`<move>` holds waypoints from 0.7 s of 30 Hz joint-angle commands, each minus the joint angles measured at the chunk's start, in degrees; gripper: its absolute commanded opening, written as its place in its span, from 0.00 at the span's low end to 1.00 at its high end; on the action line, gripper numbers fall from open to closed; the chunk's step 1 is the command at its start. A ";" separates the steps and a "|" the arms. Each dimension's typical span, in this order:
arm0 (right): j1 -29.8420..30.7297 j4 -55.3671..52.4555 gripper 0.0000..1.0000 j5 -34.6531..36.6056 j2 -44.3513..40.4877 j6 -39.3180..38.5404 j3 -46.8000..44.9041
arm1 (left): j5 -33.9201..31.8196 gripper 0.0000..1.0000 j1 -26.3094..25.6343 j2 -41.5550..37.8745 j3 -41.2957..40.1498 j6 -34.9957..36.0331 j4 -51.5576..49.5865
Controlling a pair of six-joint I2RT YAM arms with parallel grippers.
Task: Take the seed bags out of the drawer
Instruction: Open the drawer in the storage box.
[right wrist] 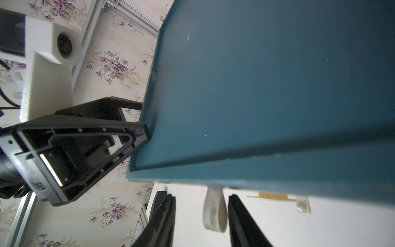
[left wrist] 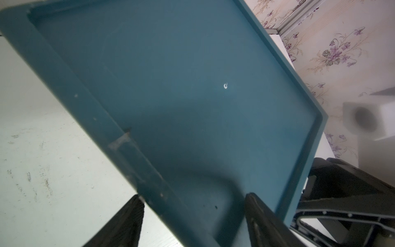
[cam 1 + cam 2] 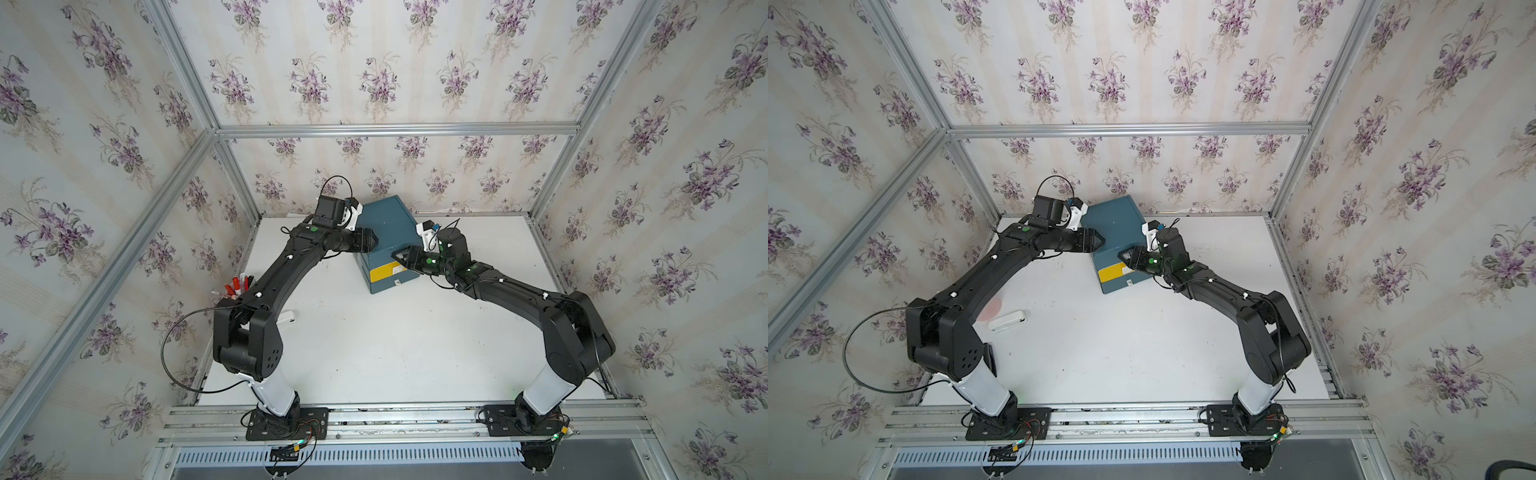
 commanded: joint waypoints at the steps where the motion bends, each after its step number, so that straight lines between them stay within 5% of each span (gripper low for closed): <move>1: 0.04 2.56 0.44 1.31 -0.70 0.57 -0.37 | -0.92 0.77 0.13 0.36 0.15 1.58 -2.98; 21: -0.07 3.87 0.33 5.42 -0.95 2.46 -1.94 | 0.06 0.77 0.19 0.53 0.72 2.53 -4.15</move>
